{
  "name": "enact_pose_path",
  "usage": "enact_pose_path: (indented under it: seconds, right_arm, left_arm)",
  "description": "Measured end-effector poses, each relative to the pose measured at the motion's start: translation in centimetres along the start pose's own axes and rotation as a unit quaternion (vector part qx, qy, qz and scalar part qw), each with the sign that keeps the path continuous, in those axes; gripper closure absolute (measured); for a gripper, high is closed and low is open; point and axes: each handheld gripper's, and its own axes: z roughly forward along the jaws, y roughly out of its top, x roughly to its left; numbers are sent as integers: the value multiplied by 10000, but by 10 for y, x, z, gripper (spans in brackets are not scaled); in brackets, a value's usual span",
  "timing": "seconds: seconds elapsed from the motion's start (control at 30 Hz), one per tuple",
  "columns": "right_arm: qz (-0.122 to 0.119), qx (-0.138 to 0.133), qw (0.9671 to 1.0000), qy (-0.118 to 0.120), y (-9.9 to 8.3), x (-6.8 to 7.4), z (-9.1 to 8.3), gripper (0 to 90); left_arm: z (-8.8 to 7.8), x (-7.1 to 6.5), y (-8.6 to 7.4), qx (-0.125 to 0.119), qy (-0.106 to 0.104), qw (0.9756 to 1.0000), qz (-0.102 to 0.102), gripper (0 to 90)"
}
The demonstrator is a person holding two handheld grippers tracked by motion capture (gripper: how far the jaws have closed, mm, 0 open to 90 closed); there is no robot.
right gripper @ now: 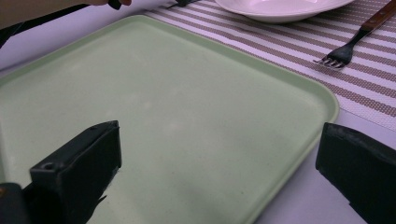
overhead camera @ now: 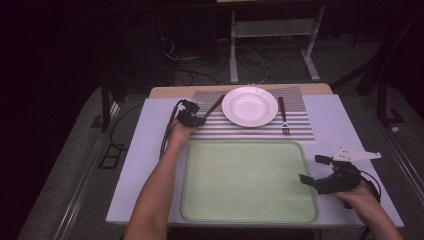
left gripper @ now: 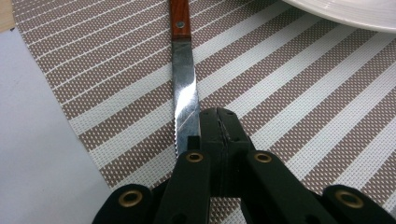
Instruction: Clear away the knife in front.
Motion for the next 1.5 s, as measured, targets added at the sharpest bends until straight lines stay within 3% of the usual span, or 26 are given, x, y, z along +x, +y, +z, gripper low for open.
enact_pose_path:
  seconds: [0.17, 0.3, 0.67, 0.73, 1.03, 1.5]
  right_arm:
    - [-1, -11, 10000, 2, 0, 0, 0, 4]
    - [3, -11, 10000, -1, 0, 0, 0, 4]
    - [34, -48, 10000, 17, 0, 0, -1, 4]
    - [36, -56, 10000, 15, 0, 0, -1, 4]
    - [72, -91, 9999, 31, -1, -1, -3, 4]
    - [97, -108, 9999, 49, -2, -2, -4, 4]
  left_arm:
    - [0, 0, 0, -25, -61, 10000, -11, 895]
    - [-1, -3, 4, -184, -151, 9997, 19, 861]
    - [-1, 2, 31, -244, -10, 9997, 86, 758]
    - [2, 4, 36, -202, 58, 9997, 142, 744]
    - [23, 11, 53, -52, 132, 9999, 49, 690]
    - [46, 16, 58, 86, 175, 9997, -171, 705]
